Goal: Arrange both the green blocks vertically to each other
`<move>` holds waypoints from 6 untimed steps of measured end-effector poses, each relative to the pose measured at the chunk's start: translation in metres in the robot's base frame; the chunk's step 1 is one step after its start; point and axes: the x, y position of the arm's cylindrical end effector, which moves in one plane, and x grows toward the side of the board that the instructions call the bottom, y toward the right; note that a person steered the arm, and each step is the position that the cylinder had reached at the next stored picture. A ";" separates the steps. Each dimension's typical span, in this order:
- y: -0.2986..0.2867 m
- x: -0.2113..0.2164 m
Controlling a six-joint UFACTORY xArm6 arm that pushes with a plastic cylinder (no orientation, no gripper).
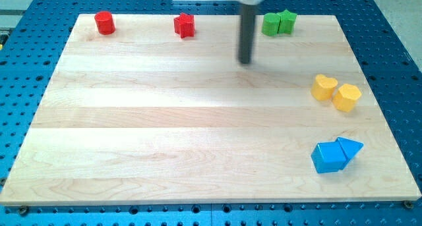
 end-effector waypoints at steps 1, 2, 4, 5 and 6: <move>0.094 -0.039; 0.118 -0.108; 0.033 -0.111; -0.029 -0.029; -0.065 0.005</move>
